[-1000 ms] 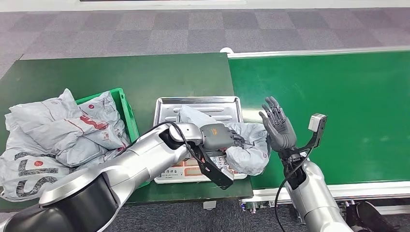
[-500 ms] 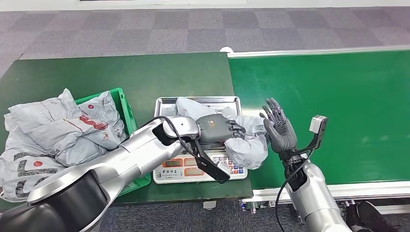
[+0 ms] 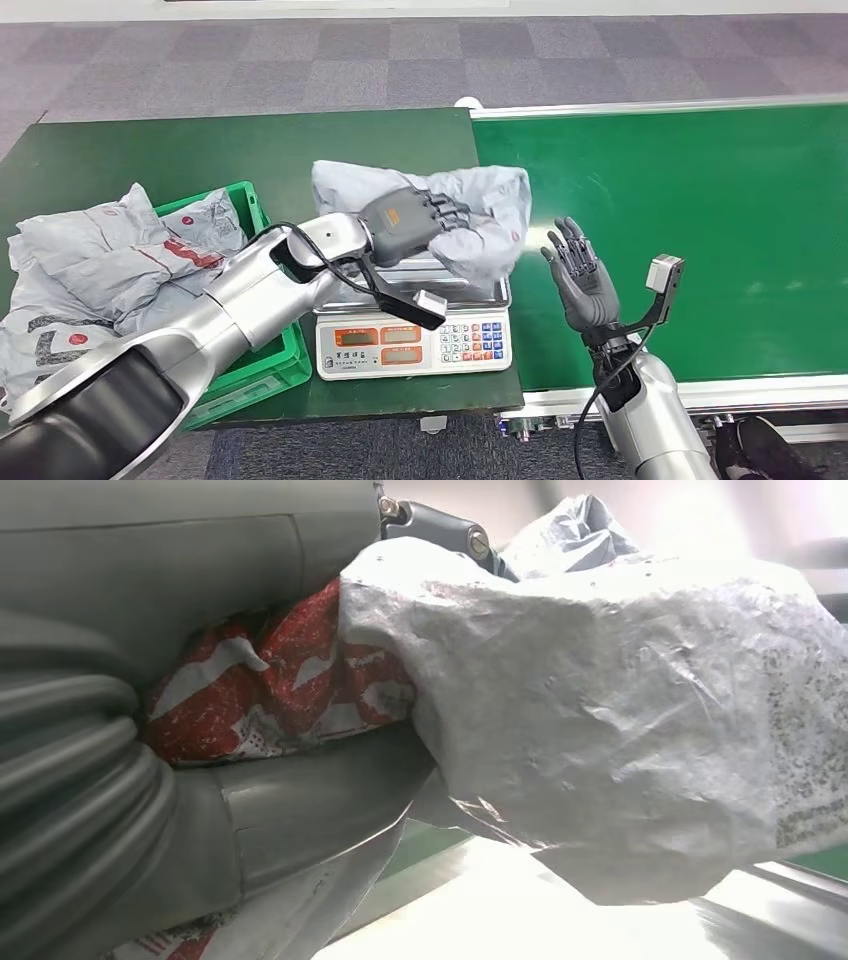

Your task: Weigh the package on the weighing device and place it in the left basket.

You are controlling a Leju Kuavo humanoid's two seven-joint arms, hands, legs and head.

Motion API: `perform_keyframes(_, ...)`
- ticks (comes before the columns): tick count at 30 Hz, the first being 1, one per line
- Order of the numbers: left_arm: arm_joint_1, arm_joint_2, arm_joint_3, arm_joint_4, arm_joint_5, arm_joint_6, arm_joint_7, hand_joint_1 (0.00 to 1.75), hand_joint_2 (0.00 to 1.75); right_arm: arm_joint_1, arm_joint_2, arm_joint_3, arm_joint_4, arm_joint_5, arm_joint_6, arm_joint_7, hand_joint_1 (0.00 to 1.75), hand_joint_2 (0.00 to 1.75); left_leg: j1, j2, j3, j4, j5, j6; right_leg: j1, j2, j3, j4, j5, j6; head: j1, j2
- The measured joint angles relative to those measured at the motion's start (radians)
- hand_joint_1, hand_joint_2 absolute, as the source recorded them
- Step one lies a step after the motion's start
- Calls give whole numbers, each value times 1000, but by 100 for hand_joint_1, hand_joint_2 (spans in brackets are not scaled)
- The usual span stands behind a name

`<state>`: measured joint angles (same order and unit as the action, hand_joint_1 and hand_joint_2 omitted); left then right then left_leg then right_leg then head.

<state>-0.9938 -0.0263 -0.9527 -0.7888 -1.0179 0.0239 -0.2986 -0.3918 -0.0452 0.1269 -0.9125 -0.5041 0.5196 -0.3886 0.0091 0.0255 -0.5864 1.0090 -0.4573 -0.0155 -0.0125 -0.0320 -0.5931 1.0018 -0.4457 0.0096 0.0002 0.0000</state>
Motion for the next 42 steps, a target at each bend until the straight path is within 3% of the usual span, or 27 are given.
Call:
perform_keyframes(5, 16, 72, 126, 25, -152, 134, 199, 175, 175, 22, -5, -24, -19, -1, -1, 4, 0, 175, 0, 2, 0, 0, 0, 0, 0, 2, -1, 1, 0, 0, 0, 0)
perform_keyframes(9, 54, 146, 257, 50, -211, 171, 265, 175, 175, 26, -7, -44, -20, -1, 0, 4, 0, 175, 0, 4, 0, 0, 0, -1, 0, 4, -2, 1, 0, 0, 0, 0)
perform_keyframes(13, 105, 208, 362, 47, -254, 176, 281, 175, 175, 32, -10, -63, -23, 1, 0, 4, 0, 175, 0, 4, -1, 0, 1, -1, 1, 4, -4, 1, 0, -1, 0, 0)
perform_keyframes(18, 137, 234, 419, 34, -279, 175, 297, 175, 175, 34, -11, -72, -26, 3, 0, 5, 0, 175, 0, 2, -3, 0, 1, -1, -1, 1, -4, 1, 0, -1, 0, 0)
perform_keyframes(23, 203, 274, 508, -8, -339, 188, 381, 175, 175, 48, -11, -85, -26, 13, -6, -3, 0, 175, 0, 5, -3, 0, 0, 0, -2, 5, -5, 1, 0, 0, 0, 0)
perform_keyframes(28, 346, 336, 641, -125, -390, 183, 430, 175, 175, 84, -11, -104, -32, 26, -9, -26, 0, 175, 0, 6, -3, -1, -1, -1, 0, 6, -7, 1, -1, -2, 0, 0)
perform_keyframes(35, 537, 421, 792, -380, -411, 84, 436, 175, 175, 144, -15, -134, -63, 16, -11, -16, 0, 175, 1, 10, -4, -1, -2, -4, 1, 10, -9, 2, -2, -3, 0, 0)
perform_keyframes(42, 618, 462, 868, -517, -394, 51, 425, 175, 175, 155, -17, -138, -70, 15, -10, -15, 0, 175, 1, 10, -4, -1, -2, -3, 1, 10, -9, 2, -2, -3, 0, 0)
